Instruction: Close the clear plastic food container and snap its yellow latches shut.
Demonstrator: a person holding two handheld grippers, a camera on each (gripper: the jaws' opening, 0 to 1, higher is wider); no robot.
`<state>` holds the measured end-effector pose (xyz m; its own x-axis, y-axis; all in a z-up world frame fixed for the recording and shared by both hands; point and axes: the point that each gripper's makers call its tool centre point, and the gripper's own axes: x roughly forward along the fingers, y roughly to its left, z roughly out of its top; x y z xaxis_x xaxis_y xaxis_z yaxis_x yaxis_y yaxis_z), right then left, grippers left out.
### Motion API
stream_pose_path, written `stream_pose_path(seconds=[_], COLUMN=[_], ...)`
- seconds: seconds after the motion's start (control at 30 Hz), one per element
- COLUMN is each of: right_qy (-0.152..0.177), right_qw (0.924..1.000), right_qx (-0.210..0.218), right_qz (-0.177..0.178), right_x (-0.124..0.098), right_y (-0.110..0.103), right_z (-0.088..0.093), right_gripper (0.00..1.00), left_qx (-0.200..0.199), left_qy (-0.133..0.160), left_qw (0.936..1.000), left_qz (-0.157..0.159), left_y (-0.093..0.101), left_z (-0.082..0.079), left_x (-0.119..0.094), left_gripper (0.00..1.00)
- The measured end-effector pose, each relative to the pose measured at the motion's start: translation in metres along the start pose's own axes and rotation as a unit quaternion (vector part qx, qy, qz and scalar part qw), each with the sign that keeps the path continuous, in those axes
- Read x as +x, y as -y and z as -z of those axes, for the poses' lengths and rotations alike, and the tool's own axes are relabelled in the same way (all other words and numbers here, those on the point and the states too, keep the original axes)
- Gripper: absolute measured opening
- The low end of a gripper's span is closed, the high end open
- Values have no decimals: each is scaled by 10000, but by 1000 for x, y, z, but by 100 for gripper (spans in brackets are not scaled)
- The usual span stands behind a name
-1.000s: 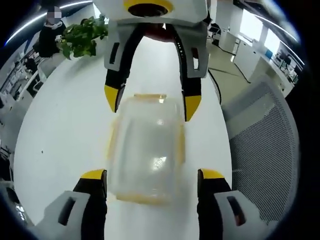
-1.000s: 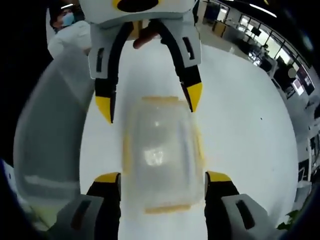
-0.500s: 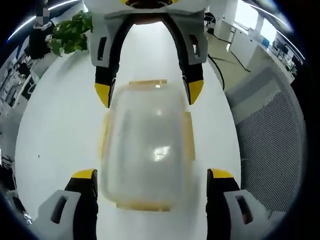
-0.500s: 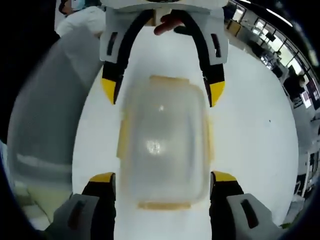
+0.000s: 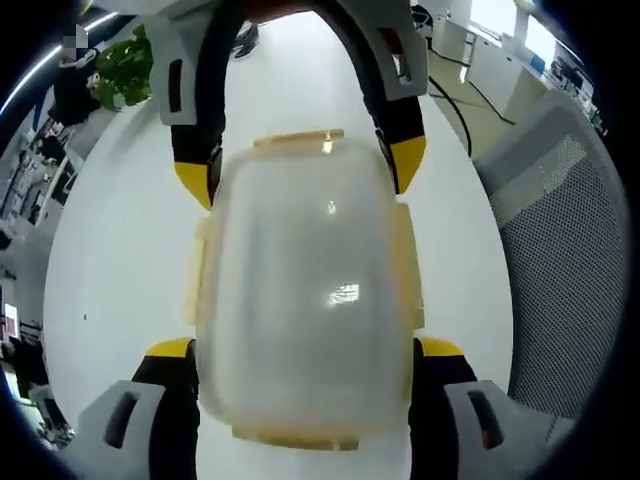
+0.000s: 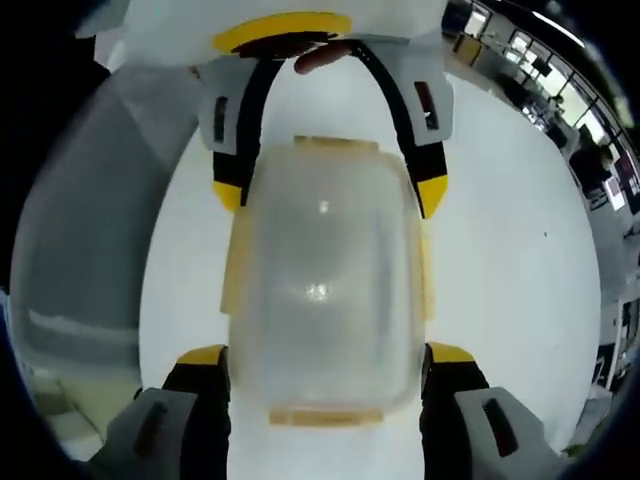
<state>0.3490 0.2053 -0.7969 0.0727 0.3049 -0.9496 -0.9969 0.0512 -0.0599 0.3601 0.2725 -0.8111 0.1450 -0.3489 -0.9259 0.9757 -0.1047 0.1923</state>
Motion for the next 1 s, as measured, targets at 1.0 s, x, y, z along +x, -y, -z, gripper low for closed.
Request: stream_pose_path(seconds=[1.0], right_qy=[102], right_qw=[9997], right_qx=[224], right_qz=[61], right_x=[5], right_y=[1], right_z=[-8], right_gripper=[79], left_qx=[50], left_qy=[-70], left_qw=[9999], left_qz=[83], left_y=[-3], left_z=[6], left_x=[-1], left_gripper=[89])
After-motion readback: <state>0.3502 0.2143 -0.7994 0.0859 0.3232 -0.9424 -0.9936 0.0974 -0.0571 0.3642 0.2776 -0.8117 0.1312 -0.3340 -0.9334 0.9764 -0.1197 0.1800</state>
